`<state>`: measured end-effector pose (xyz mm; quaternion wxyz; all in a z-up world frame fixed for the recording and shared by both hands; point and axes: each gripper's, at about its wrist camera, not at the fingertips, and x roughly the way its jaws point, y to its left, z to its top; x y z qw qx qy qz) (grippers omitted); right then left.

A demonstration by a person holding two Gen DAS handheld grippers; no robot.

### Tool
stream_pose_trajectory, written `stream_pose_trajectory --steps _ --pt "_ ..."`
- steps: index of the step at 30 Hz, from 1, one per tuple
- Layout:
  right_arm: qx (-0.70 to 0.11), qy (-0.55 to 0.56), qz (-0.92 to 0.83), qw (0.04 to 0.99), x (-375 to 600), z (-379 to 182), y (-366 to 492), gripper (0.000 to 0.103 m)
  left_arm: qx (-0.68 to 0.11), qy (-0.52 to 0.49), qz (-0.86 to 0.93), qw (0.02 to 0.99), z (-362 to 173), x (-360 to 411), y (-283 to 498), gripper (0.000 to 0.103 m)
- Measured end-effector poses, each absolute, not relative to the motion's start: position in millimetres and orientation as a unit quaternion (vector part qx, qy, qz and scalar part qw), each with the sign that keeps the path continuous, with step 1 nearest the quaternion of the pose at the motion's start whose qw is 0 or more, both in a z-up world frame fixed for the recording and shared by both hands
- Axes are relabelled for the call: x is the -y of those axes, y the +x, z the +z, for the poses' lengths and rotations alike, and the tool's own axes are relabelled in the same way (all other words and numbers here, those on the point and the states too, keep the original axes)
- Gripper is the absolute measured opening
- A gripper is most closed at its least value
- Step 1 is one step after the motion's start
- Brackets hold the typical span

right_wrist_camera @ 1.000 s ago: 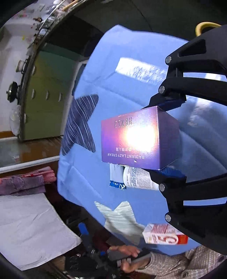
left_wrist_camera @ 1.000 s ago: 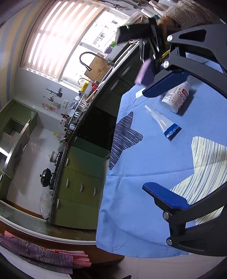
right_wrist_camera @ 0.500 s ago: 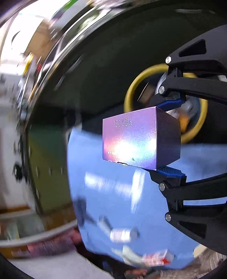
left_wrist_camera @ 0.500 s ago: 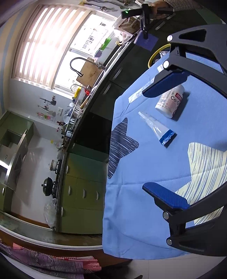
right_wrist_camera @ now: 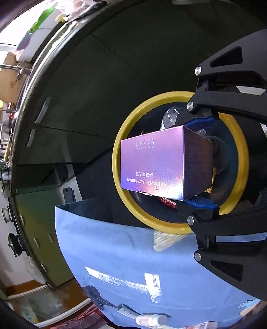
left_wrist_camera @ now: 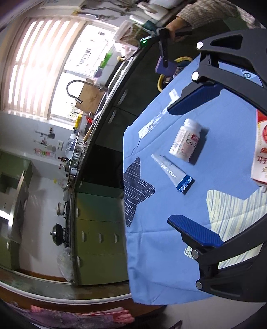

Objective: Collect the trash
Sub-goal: 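Carry the cream box over the bin and open the right tool, then grasp the white toothpaste tube with the left tool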

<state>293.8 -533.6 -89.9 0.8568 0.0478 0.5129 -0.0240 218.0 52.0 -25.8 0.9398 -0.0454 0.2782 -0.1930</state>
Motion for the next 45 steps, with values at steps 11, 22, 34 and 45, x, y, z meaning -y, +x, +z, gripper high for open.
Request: stream_pose_trajectory --steps 11,22,34,45 --pt "-0.481 0.056 -0.036 0.874 531.4 -73.5 273.6 0.076 -0.291 -0.010 -0.199 0.936 -12.4 -44.0 213.3 0.093" --pt "-0.458 0.115 0.041 0.880 487.7 -55.9 205.7 0.076 -0.398 0.018 -0.267 0.877 -27.0 -23.4 309.1 0.093" --pt "-0.482 0.149 0.066 0.861 460.8 -82.4 191.2 0.076 -0.482 0.129 -0.290 0.817 -75.6 35.3 396.1 0.077" --pt "-0.482 0.153 0.078 0.859 453.1 -80.8 193.8 0.076 -0.520 0.159 -0.300 0.784 -104.8 55.7 410.4 0.047"
